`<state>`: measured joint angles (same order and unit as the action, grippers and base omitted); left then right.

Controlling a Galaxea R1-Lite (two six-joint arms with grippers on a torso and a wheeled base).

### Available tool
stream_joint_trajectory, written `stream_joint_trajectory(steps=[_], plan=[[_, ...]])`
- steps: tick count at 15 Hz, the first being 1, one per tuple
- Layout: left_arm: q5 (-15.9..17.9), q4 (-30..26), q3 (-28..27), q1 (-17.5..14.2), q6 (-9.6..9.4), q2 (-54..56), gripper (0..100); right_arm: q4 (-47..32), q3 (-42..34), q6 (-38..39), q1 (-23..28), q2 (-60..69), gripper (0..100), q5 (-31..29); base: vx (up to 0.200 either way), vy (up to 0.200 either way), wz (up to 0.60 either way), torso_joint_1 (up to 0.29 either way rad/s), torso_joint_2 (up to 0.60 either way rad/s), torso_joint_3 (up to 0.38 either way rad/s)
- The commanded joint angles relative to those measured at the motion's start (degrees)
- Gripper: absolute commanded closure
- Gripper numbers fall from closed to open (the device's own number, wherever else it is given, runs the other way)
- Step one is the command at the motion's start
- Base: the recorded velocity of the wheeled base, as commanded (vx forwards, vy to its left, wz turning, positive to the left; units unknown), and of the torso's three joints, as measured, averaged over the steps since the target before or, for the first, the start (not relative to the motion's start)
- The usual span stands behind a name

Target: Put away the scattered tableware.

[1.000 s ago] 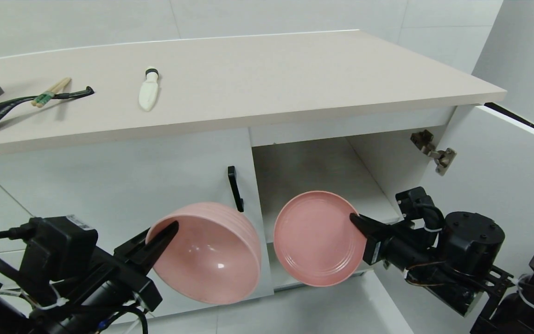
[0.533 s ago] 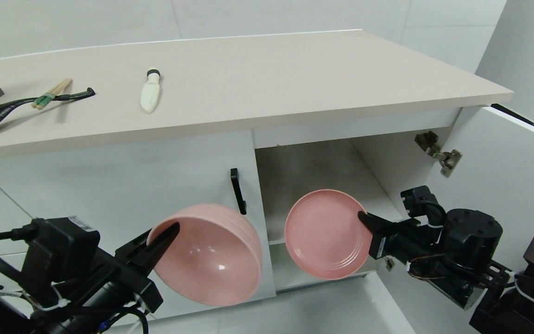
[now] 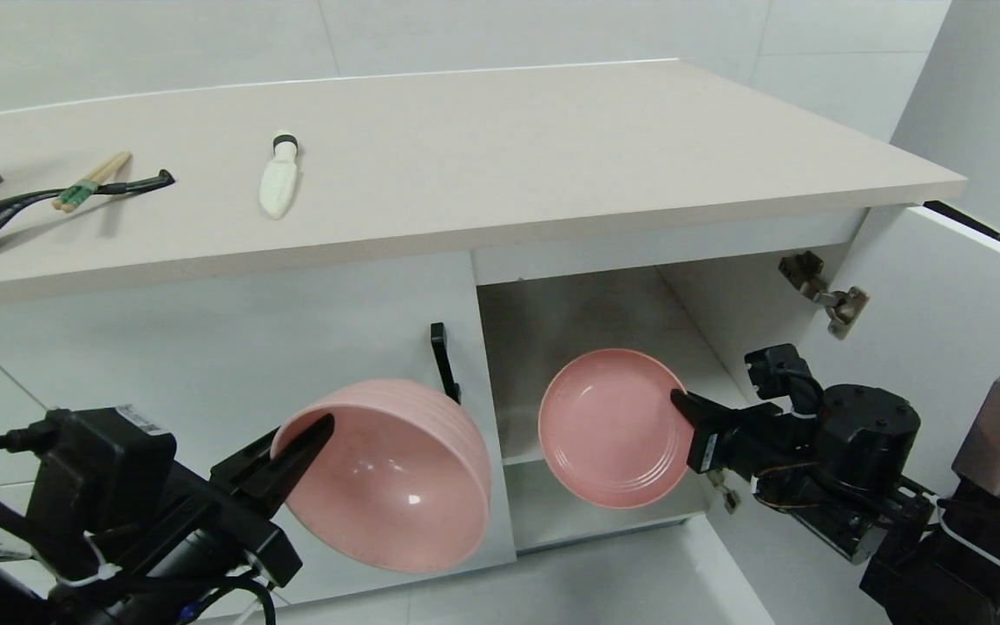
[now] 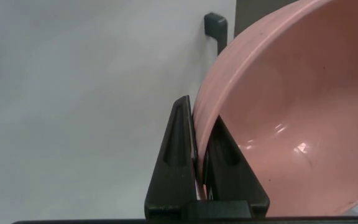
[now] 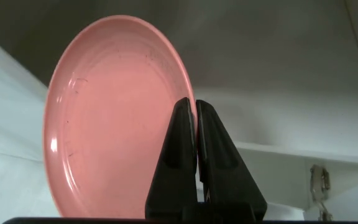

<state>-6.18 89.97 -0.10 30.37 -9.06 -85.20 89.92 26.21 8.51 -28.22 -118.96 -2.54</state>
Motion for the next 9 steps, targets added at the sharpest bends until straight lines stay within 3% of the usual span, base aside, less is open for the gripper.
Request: stream_joint_trajectory(steps=[1, 9], plan=[[-0.1, 0.0, 0.0, 0.0, 0.0, 0.4, 100, 0.1, 0.8, 0.0, 0.1, -1.4, 100, 0.0, 0.0, 0.0, 0.0, 0.0, 0.0, 0.0], [-0.1, 0.0, 0.0, 0.0, 0.0, 0.2, 100, 0.1, 3.8, 0.1, 1.5, -5.8, 100, 0.0, 0.0, 0.0, 0.0, 0.0, 0.0, 0.0]])
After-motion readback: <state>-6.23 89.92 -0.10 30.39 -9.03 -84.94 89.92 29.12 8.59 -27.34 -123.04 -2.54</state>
